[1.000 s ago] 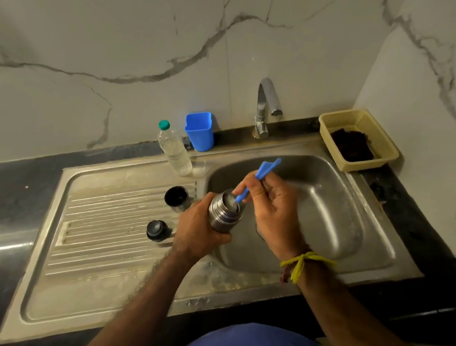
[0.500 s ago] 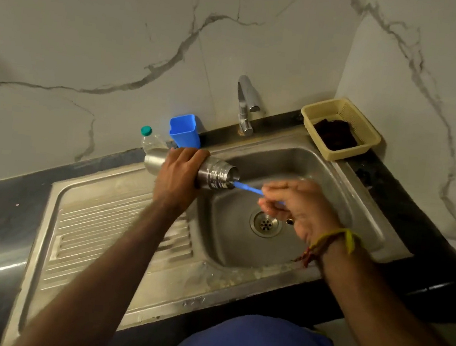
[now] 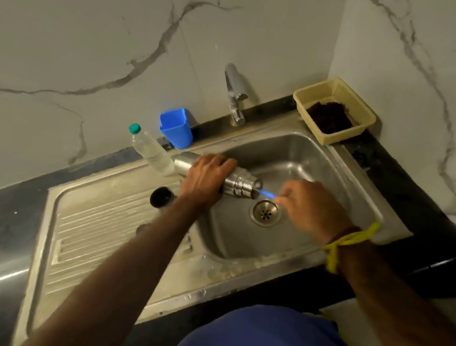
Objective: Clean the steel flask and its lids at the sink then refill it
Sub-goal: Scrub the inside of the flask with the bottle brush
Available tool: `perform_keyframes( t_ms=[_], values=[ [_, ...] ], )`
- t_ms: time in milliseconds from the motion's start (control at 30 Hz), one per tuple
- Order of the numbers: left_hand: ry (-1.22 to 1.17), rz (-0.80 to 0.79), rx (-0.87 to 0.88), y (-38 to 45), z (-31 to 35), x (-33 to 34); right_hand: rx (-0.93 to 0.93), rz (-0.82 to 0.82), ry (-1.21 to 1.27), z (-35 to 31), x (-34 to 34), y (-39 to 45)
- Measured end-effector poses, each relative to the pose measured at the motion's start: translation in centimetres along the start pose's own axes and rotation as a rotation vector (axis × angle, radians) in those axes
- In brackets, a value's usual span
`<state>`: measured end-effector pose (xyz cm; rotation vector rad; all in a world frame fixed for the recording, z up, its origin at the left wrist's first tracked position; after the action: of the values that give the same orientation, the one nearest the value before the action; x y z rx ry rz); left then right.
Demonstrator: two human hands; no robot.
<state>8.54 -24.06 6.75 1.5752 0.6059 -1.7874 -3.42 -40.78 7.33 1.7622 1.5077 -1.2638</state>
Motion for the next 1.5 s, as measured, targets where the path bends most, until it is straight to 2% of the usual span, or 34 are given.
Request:
perform_keyframes(
  t_ms=[33, 67, 100, 133, 167, 233, 267, 300, 400, 433, 467, 500, 567, 600, 633, 667, 733, 767, 800, 833, 867, 933, 967, 1000, 1033, 1133, 1167, 1200, 1233, 1300, 1333, 1367, 1400, 1500],
  values=[
    [-0.024, -0.009, -0.017, 0.4, 0.0, 0.3, -0.037, 0.108, -0.27, -1.2, 0.0, -0.6],
    [-0.035, 0.001, -0.03, 0.5, -0.2, 0.3, -0.06, 0.182, -0.351, -2.4, 0.4, -0.8],
    [-0.033, 0.017, -0.026, 0.6, -0.3, 0.3, -0.05, 0.182, -0.317, -2.6, 1.0, -0.6],
    [-0.008, 0.036, -0.004, 0.6, -0.2, 0.2, -0.016, 0.13, -0.167, -1.7, 1.8, 0.1],
    [0.029, 0.054, 0.029, 0.6, -0.2, 0.0, 0.06, 0.013, 0.084, -0.3, 2.8, 0.7],
    [0.067, 0.094, 0.075, 0.4, -0.2, -0.2, 0.229, -0.298, 0.643, 1.8, 5.0, 0.5],
    [0.062, 0.094, 0.076, 0.4, -0.2, -0.2, 0.247, -0.335, 0.748, 2.3, 5.3, 0.3],
    [0.052, 0.075, 0.062, 0.5, -0.2, 0.2, 0.2, -0.279, 0.686, 2.4, 4.8, 0.3],
    [-0.025, 0.014, -0.011, 0.9, 0.5, 1.6, -0.029, 0.116, -0.185, 0.5, 2.4, -0.3],
    [-0.034, 0.007, -0.018, 1.0, 0.8, 2.0, -0.047, 0.179, -0.265, -0.3, 2.1, -0.4],
    [-0.026, 0.012, -0.01, 1.0, 1.2, 2.2, -0.02, 0.137, -0.219, 0.0, 2.5, -0.1],
    [-0.002, 0.026, 0.012, 0.9, 1.3, 2.2, 0.032, 0.043, -0.019, 1.1, 3.5, 0.6],
    [0.044, 0.066, 0.059, 0.5, 1.4, 2.0, 0.23, -0.302, 0.616, 3.6, 6.1, 0.6],
    [0.052, 0.078, 0.08, 0.4, 1.4, 1.9, 0.279, -0.394, 0.784, 4.1, 6.8, 0.0],
    [0.054, 0.08, 0.096, 0.2, 1.5, 2.0, 0.244, -0.369, 0.761, 4.3, 6.6, -0.3],
    [0.055, 0.074, 0.106, 0.1, 1.8, 2.3, 0.163, -0.268, 0.568, 4.1, 5.6, -0.7],
    [0.033, 0.058, 0.094, 0.2, 2.7, 2.8, -0.032, 0.008, -0.141, 2.2, 3.6, -1.3],
    [0.007, 0.055, 0.073, 0.5, 3.0, 3.1, -0.063, 0.078, -0.34, 1.4, 3.1, -1.1],
    [-0.009, 0.055, 0.051, 0.6, 3.0, 3.3, -0.064, 0.118, -0.366, 0.8, 2.6, -0.5],
    [-0.003, 0.056, 0.033, 0.7, 3.0, 3.4, -0.046, 0.069, -0.304, 0.9, 2.9, 0.3],
    [0.018, 0.052, 0.026, 0.6, 2.8, 3.5, -0.009, -0.029, -0.112, 1.7, 3.6, 1.0],
    [0.034, 0.042, 0.026, 0.5, 2.0, 3.7, 0.158, -0.329, 0.497, 3.6, 5.7, 1.4],
    [0.026, 0.047, 0.02, 0.3, 1.7, 3.7, 0.226, -0.43, 0.687, 4.2, 6.3, 0.7],
    [0.02, 0.051, 0.012, 0.2, 1.5, 3.6, 0.217, -0.447, 0.731, 4.5, 6.3, 0.3],
    [0.02, 0.049, 0.002, 0.1, 1.5, 3.7, 0.156, -0.38, 0.633, 4.7, 5.6, 0.1],
    [0.001, 0.03, -0.036, 0.3, 2.2, 4.4, -0.067, -0.013, -0.216, 4.4, 3.7, -0.1],
    [-0.017, 0.023, -0.053, 0.5, 2.5, 4.6, -0.093, 0.069, -0.269, 3.9, 3.5, 0.1],
    [-0.029, 0.015, -0.062, 0.6, 2.7, 4.9, -0.067, 0.057, -0.23, 3.8, 3.8, 0.5],
    [-0.028, 0.01, -0.059, 0.6, 2.8, 5.0, -0.015, -0.034, -0.069, 4.3, 4.6, 1.1],
    [0.003, 0.012, -0.03, 0.6, 2.8, 5.2, 0.194, -0.39, 0.502, 5.6, 7.1, 1.2],
    [0.013, 0.01, -0.022, 0.6, 2.6, 5.3, 0.298, -0.554, 0.708, 5.9, 8.1, 0.4],
    [0.013, 0.01, -0.025, 0.4, 2.4, 5.3, 0.324, -0.606, 0.793, 6.2, 8.2, 0.0],
    [0.008, 0.014, -0.035, 0.2, 2.3, 5.3, 0.282, -0.558, 0.749, 6.6, 7.6, 0.2],
    [0.035, 0.01, -0.041, 0.1, 2.9, 5.7, -0.028, -0.112, 0.025, 5.9, 4.1, 1.2]
  ],
)
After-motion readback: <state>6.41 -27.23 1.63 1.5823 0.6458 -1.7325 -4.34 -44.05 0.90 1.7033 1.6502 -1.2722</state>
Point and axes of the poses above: each hand's wrist, its own y-axis towards the middle knuckle, its own x-axis out of the palm, z = x × y, the point moved 8 cm from there along y, towards the middle knuckle, and after that the axes turned 7 degrees about -y, right-handed, at the moved point
